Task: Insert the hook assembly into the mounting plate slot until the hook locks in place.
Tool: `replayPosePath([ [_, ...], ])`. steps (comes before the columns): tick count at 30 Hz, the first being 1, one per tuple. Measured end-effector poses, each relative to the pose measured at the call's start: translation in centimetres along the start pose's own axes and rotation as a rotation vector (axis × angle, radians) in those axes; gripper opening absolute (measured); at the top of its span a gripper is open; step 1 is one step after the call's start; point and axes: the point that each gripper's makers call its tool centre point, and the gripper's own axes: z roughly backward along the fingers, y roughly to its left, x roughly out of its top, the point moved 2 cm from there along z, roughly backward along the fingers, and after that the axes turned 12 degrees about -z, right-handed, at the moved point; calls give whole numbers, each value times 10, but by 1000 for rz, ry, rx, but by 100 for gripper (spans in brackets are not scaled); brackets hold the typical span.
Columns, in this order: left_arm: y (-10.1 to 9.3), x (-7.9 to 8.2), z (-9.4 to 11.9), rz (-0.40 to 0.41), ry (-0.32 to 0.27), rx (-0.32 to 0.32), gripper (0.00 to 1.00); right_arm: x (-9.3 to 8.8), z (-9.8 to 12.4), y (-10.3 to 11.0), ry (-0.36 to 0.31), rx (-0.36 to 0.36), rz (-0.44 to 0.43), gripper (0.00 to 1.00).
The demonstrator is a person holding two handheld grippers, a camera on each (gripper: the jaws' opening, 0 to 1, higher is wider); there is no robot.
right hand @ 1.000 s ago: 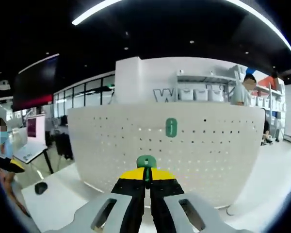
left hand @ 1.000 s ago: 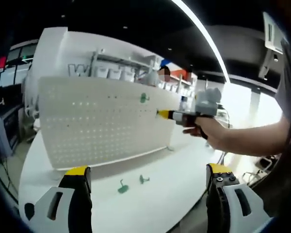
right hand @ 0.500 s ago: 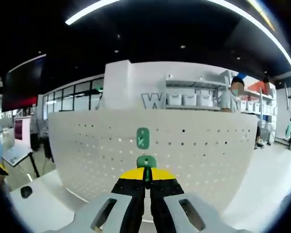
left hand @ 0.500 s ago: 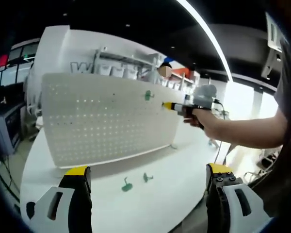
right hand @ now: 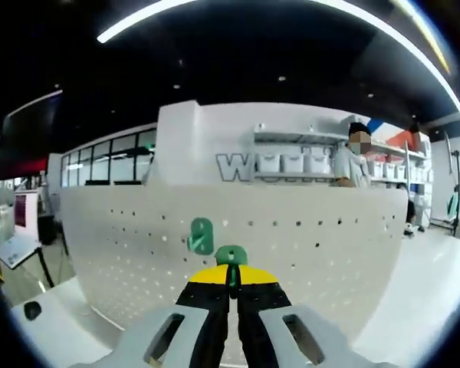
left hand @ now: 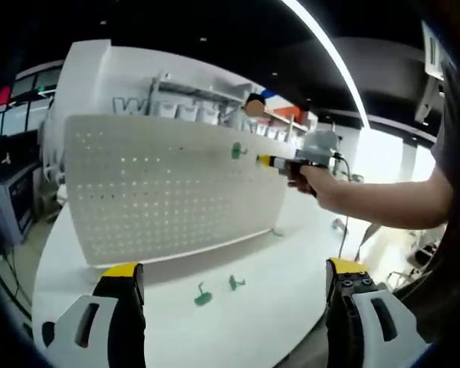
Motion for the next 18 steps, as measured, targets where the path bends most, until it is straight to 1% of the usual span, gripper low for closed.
replayPosePath([
  [6, 3, -2, 1, 1, 6, 8, 100, 18, -15, -3, -35, -4, 1, 0],
  [11, 5, -2, 1, 3, 8, 12, 100, 30, -28, -1, -45, 4, 25, 0],
  [15, 6, -3, 1, 5, 9, 16, 100, 34, -33, -3, -52, 0, 28, 0],
  [18, 8, -4, 1, 8, 9, 21, 100, 31, -33, -6, -46, -10, 25, 0],
])
